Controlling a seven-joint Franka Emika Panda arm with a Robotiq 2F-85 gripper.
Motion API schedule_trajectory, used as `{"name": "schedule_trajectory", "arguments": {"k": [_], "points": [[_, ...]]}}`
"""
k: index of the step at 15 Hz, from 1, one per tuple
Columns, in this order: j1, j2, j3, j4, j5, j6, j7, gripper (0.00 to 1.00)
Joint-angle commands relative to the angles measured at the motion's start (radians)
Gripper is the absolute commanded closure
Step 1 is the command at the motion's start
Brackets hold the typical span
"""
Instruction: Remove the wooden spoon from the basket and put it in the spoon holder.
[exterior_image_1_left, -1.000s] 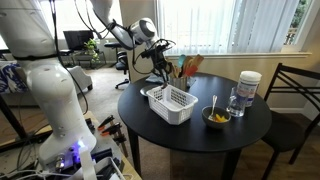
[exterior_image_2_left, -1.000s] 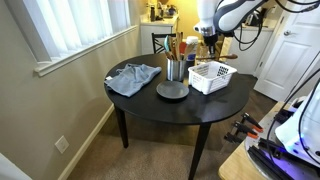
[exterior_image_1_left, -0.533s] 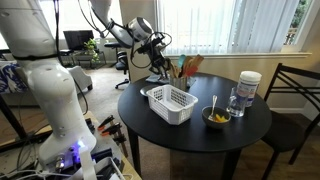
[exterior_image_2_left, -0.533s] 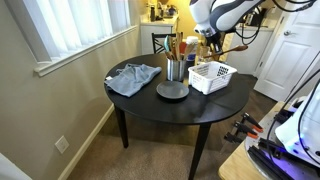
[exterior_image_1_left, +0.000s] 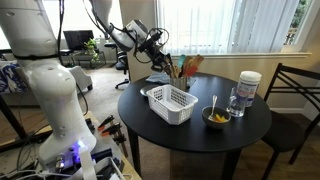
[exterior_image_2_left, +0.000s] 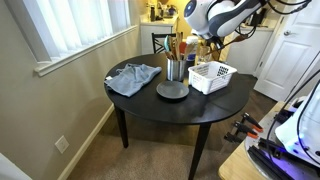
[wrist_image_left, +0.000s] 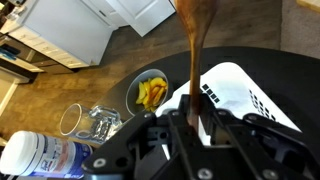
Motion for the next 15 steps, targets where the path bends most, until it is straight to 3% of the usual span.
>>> {"name": "schedule_trajectory", "arguments": {"k": [1,11,15], "points": [[0.012,0.002,0.012,-0.006,-0.100,-0.025,0.027,0.94],[0.043,-0.015,0.043,-0.043,-0.369,-0.016,0.097,0.94],[0.056,-0.014,0.053,-0.056,-0.422,-0.025,0.100,0.94]]}}
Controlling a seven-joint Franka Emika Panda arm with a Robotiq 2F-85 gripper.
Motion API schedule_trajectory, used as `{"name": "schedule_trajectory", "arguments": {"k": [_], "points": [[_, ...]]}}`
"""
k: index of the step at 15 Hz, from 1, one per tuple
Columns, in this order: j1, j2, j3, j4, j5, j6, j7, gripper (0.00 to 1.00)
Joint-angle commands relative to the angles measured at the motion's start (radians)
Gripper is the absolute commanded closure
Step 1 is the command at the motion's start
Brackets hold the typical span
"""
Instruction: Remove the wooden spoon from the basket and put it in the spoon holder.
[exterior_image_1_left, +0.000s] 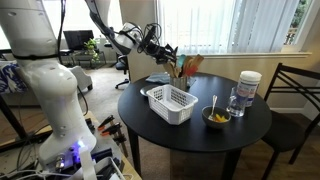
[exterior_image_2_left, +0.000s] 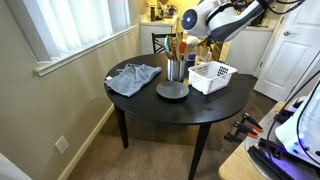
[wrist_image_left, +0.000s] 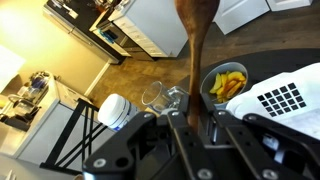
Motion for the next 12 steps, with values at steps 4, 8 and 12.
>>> {"name": "schedule_trajectory", "arguments": {"k": [4,8,12], "points": [[0.008,-0.020,0.014,-0.036,-0.054,-0.026,0.045,0.94],[0.004,0.001,0.010,-0.008,-0.031,-0.002,0.019,0.85],[0.004,0.001,0.010,-0.008,-0.031,-0.002,0.021,0.85]]}}
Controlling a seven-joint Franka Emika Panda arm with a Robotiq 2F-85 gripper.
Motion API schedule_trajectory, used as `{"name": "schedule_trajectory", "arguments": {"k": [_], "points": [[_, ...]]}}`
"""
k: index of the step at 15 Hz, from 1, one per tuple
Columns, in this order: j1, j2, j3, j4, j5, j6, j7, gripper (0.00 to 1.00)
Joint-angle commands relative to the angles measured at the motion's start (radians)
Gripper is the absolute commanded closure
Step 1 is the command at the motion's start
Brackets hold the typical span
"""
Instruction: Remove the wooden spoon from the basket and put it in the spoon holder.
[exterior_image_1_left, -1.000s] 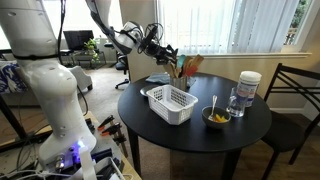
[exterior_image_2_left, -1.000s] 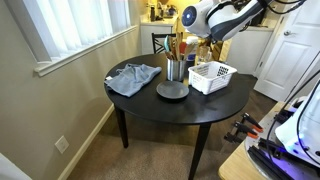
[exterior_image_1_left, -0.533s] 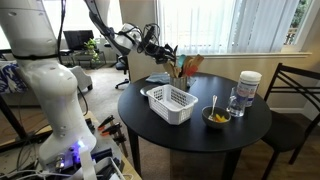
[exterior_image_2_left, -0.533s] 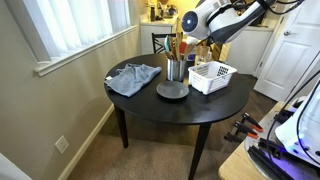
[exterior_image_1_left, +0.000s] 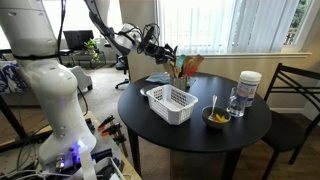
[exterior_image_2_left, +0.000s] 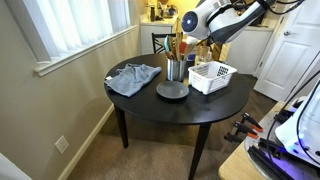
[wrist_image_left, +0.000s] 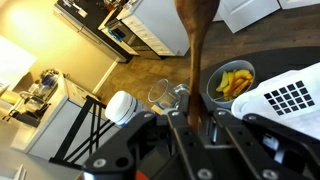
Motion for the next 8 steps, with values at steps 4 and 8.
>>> {"name": "schedule_trajectory", "arguments": {"k": [4,8], "points": [[-0.001,0.001,0.002,0.001,0.001,-0.001,0.000,0.85],[-0.003,0.001,-0.002,0.015,-0.017,-0.017,-0.002,0.94]]}}
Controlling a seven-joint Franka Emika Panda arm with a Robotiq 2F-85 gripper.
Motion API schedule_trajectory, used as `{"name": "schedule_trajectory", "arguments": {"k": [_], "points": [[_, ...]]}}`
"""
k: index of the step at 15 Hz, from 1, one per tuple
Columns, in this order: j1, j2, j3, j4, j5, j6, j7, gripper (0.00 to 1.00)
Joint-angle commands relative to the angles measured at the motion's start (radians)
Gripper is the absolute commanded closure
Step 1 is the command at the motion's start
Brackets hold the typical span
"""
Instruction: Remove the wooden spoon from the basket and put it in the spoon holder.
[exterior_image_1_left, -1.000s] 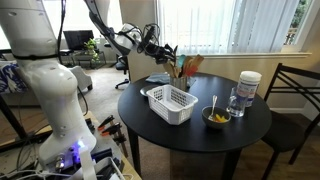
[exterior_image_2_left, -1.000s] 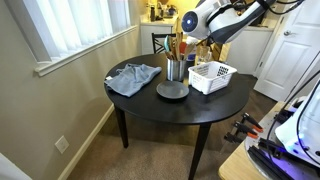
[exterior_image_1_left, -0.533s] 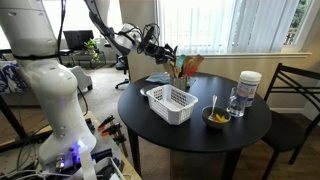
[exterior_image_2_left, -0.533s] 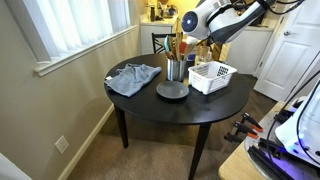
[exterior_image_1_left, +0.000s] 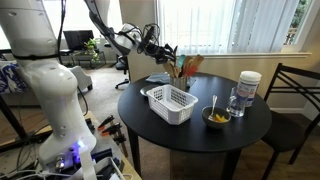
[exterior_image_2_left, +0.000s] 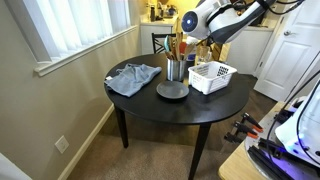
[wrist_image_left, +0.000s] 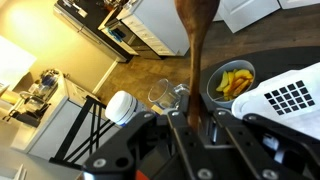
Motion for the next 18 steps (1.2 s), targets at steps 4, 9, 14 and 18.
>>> {"name": "schedule_trajectory", "arguments": {"k": [4,9,14,18], "points": [[-0.002,0.003,-0.003,0.066,-0.091,-0.058,-0.036,0.94],[0.005,0.069,0.003,0.168,-0.235,-0.084,-0.135,0.94],[-0.004,0.142,-0.005,0.228,-0.270,-0.049,-0.225,0.94],[-0.017,0.168,-0.009,0.242,-0.250,0.016,-0.294,0.94]]}}
